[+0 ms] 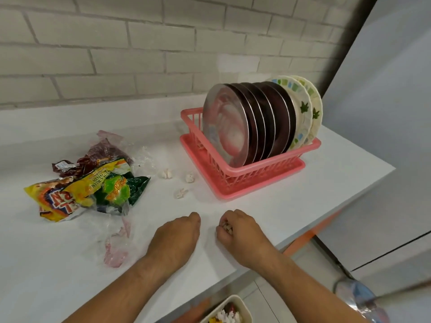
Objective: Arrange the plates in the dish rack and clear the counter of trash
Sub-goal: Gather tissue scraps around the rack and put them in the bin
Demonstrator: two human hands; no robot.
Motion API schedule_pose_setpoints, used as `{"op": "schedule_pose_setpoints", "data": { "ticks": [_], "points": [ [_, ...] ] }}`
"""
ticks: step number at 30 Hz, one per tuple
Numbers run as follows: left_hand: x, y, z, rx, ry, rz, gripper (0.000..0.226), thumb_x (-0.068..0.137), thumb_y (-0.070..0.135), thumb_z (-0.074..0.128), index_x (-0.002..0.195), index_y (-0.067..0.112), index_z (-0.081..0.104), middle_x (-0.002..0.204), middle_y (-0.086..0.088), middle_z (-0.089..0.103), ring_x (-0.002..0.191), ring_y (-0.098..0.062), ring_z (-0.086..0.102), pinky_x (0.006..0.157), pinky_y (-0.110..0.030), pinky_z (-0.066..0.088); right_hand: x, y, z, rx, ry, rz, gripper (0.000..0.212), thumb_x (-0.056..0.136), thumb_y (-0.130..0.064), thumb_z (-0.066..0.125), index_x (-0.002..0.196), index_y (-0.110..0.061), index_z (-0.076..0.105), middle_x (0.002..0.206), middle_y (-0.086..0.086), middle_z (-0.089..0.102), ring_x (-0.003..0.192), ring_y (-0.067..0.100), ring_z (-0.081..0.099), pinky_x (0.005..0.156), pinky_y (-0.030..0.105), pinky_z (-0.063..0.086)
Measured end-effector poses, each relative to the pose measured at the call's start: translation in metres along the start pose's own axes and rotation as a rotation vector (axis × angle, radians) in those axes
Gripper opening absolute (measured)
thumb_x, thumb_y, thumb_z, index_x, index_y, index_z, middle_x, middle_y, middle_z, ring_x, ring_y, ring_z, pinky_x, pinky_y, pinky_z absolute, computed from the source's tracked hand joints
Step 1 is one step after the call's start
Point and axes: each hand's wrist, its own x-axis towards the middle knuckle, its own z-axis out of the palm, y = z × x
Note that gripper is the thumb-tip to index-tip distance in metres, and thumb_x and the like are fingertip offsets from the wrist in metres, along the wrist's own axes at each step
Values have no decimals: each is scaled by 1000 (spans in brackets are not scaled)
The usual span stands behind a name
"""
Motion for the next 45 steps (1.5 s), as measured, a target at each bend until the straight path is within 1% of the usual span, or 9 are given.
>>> {"op": "schedule_pose_setpoints", "data": {
  "ticks": [2,5,13,18,23,28,32,42,45],
  "points": [
    [1,8,2,-22,-17,-9,26,102,36,27,96,18,44,83,3,54,74,-19,53,64,-32,41,-9,7,-9,56,-8,32,16,92,-30,55,98,-16,61,97,-1,56,86,12,53,73,18,41],
    [-2,23,-3,-16,-59,-30,33,101,44,26,87,21,44,87,0,57,75,-19,50,66,-31,39,-24,18,-21,122,-39,60,10,88,-26,59,95,-20,63,97,-5,60,87,9,55,73,15,44],
    [-25,94,13,-120,31,-34,27,99,36,44,89,18,63,89,6,63,82,-12,57,73,-27,46,-79,73,-40,314,-182,13,7,84,-22,62,87,-29,61,87,-9,62,72,6,60,60,18,51],
    [-56,152,69,-195,-18,2,14,94,38,54,83,30,56,84,14,57,80,-2,52,67,-15,38,-118,144,-34,239,-255,25,8,84,-24,62,86,-32,60,88,-13,59,79,3,55,64,16,42],
    [-70,170,130,-206,-130,-46,16,90,35,61,76,29,54,83,11,57,79,-4,53,72,-25,45,-150,193,0,236,-318,157,9,83,-23,64,84,-31,59,97,-4,62,81,12,59,65,24,49],
    [-71,153,194,-173,-302,-43,14,89,20,55,83,32,54,95,12,56,83,-9,56,75,-32,50,-184,239,59,218,-405,279,10,84,-24,63,89,-32,59,100,-4,58,76,14,60,62,26,53],
    [-64,124,265,-136,-389,-62,19,81,11,53,83,30,56,96,11,55,84,-12,56,75,-34,51,-186,278,132,189,-434,321,13,85,-24,63,97,-31,62,105,-5,60,86,13,61,74,27,55],
    [-75,21,457,-52,-424,-172,27,87,7,49,97,29,60,106,9,52,94,-14,53,78,-27,45,-121,341,367,109,-486,163,24,87,-24,60,111,-19,63,121,3,58,103,20,58,84,21,44],
    [-74,-7,503,-10,-396,-205,32,87,4,50,101,32,58,108,10,50,94,-14,51,76,-25,43,-95,349,430,72,-516,93,31,88,-26,61,118,-20,59,126,4,54,109,21,53,95,27,43]
  ]
}}
